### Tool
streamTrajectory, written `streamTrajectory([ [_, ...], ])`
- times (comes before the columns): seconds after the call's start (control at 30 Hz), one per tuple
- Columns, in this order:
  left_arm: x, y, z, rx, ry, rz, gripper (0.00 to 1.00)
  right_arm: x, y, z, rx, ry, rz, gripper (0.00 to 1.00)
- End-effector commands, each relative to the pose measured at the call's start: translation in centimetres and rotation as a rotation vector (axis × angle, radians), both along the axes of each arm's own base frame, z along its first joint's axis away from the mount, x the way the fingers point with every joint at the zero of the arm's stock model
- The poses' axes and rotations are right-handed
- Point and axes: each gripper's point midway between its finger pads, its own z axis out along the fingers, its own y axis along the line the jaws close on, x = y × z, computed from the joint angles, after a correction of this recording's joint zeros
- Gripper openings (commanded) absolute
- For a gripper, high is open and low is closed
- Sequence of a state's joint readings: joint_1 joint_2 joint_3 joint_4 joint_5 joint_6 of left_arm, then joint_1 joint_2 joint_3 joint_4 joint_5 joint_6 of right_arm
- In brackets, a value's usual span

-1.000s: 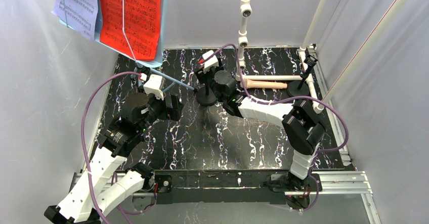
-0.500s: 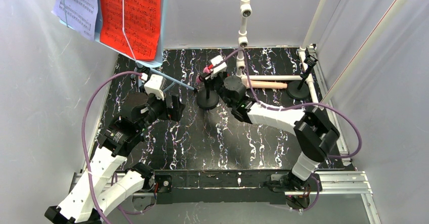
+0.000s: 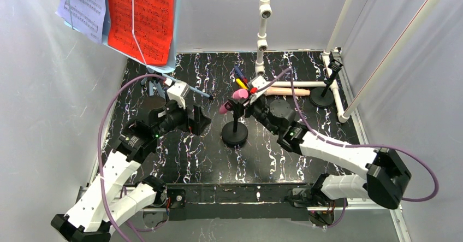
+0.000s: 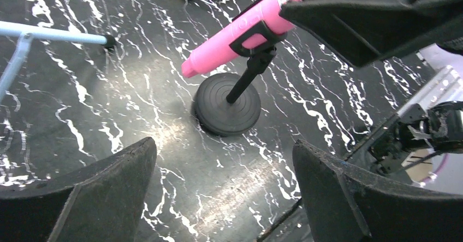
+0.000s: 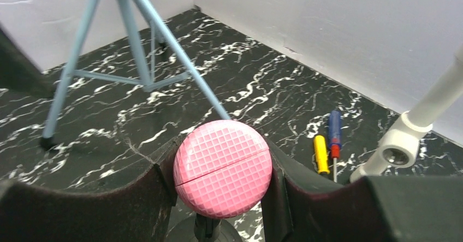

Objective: Pack up the instrument practice props

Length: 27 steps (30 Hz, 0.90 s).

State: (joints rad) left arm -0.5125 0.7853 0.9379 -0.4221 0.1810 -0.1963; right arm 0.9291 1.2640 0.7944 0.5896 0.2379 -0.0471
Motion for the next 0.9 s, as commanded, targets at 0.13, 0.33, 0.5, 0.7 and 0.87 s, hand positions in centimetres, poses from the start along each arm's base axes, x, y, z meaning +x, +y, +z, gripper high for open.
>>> streamTrajectory([
  [0.13, -2.5, -4.3, -0.1, -0.074, 0.063, -0.1, 0.91, -5.7, -0.6, 5.6, 0.265, -0.047, 0.15, 0.13],
  [0.33, -2.8, -8.2, -3.5, -0.112, 0.048, -0.08, 0.84, -7.8, -0.2, 4.8, 0.271, -0.035, 0.185, 0.14],
  [0.5, -2.4, -9.3, -6.3, -0.081, -0.01, -0.03, 0.82, -9.5, 0.3, 3.4, 0.278, -0.02, 0.205, 0.14],
  [0.7, -2.3, -8.9, -9.1, -0.074, -0.055, 0.045, 0.79, -10.9, 0.5, 2.3, 0.288, -0.011, 0.189, 0.13],
  [0.87, -2.1, -8.5, -10.3, -0.137, -0.095, 0.077, 0.76, -11.8, 1.0, 1.2, 0.292, -0.003, 0.17, 0.13],
])
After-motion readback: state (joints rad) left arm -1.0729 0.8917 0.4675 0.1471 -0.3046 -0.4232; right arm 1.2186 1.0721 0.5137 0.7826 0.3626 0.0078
